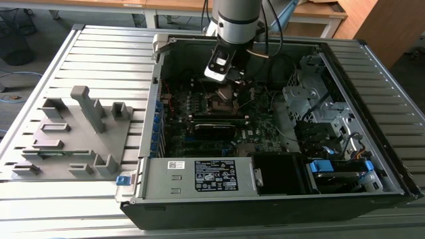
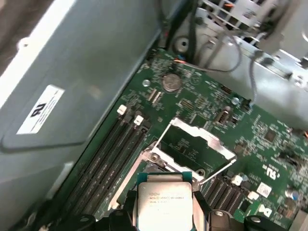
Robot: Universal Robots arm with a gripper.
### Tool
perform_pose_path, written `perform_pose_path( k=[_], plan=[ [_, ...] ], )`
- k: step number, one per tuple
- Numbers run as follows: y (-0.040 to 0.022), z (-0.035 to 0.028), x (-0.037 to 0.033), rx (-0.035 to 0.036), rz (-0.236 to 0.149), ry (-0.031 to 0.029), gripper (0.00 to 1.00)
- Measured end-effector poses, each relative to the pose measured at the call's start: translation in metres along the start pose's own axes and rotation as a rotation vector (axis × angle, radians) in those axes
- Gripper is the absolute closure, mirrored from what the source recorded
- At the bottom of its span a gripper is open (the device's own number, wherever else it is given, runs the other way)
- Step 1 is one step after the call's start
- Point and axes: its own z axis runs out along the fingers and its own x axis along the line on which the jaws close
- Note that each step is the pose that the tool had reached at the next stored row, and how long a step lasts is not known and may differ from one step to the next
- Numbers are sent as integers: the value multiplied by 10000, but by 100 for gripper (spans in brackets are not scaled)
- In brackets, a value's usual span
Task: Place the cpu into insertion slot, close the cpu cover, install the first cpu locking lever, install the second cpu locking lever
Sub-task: 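Place the cpu into insertion slot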
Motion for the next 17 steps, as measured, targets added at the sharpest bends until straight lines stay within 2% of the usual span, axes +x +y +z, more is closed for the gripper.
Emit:
perform_pose_path(
  k=[14, 17],
  plan=[
    [-2, 27, 0, -45, 2550, -203, 46],
    [-3, 30, -1, -53, 2981, -237, 46]
  ],
)
